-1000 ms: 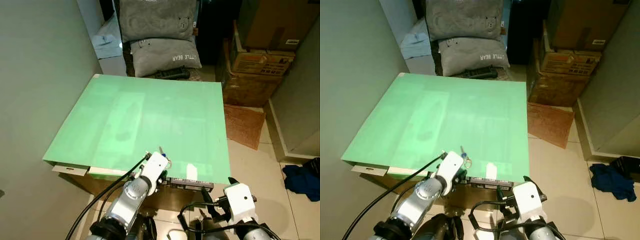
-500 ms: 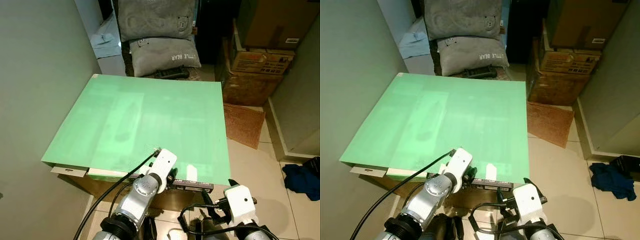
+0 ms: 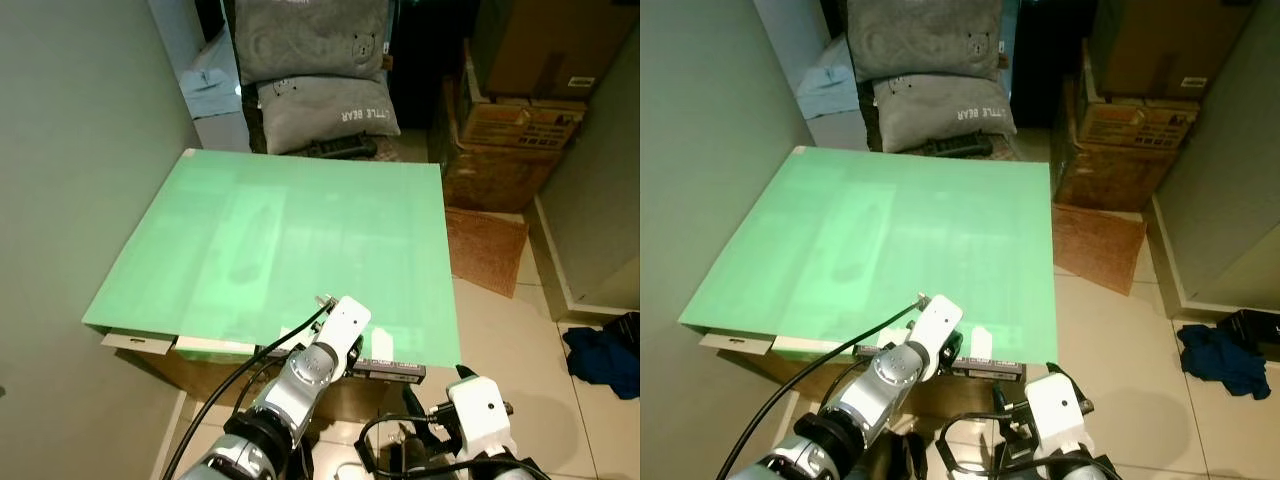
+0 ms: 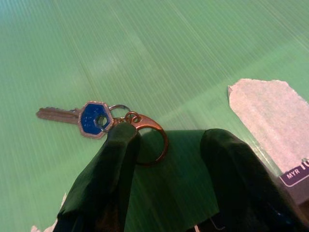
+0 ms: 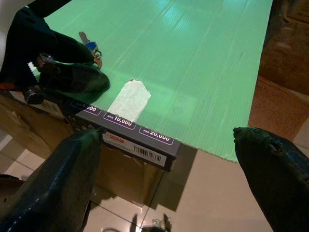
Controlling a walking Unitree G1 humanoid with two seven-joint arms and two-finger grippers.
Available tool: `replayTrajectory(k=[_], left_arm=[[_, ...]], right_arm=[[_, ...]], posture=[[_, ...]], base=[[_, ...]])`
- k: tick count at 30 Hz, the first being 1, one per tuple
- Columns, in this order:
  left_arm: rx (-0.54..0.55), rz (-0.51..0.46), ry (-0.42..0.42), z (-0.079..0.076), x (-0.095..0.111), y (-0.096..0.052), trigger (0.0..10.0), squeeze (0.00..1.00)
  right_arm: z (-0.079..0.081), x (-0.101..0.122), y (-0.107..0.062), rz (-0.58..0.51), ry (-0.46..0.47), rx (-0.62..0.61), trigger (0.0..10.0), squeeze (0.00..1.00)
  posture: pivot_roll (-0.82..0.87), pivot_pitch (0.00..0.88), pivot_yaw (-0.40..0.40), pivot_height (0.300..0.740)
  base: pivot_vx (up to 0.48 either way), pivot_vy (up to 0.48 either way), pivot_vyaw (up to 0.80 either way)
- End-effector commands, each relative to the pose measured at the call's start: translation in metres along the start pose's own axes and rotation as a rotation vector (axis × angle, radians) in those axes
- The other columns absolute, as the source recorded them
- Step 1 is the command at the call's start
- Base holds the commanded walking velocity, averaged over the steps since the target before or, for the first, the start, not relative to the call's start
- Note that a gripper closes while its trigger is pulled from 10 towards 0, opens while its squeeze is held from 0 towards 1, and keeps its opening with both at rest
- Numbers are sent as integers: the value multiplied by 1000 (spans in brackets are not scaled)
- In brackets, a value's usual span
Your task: Hang keys on a hook
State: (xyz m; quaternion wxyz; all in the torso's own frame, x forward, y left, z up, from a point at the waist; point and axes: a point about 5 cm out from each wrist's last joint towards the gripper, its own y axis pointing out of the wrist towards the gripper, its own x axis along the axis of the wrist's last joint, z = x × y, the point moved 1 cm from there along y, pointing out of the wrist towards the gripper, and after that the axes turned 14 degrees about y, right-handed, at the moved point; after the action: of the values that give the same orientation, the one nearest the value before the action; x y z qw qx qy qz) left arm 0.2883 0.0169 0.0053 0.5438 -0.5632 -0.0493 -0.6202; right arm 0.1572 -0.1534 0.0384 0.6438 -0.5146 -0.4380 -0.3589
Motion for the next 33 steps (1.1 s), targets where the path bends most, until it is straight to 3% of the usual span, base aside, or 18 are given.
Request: replayTrajectory(k=[1, 2, 22, 27, 33], left_arm=[[-30, 71, -16, -9, -16, -1, 1922, 0], [-42, 82, -9, -11, -19, -1, 0, 0], [-103, 34, 80, -12, -28, -2, 0, 0], [-115, 10, 139, -13, -28, -3, 0, 0], [-136, -24, 87, -13, -25, -3, 0, 0]], right_arm=[[2, 2, -2, -6, 0, 6, 10000, 0], [3, 2, -2, -6, 1, 5, 10000, 0], [4, 1, 1, -5, 4, 3, 10000, 0], [3, 1, 1, -4, 3, 6, 10000, 0], [4, 1, 1, -5, 3, 9, 10000, 0]], posture=[[-212, 176, 98, 699], [-212, 176, 99, 699], [-202, 187, 99, 699], [-199, 192, 96, 699], [-194, 197, 94, 699]], base=[[0, 0, 0], [0, 0, 0], [0, 0, 0], [0, 0, 0], [0, 0, 0]])
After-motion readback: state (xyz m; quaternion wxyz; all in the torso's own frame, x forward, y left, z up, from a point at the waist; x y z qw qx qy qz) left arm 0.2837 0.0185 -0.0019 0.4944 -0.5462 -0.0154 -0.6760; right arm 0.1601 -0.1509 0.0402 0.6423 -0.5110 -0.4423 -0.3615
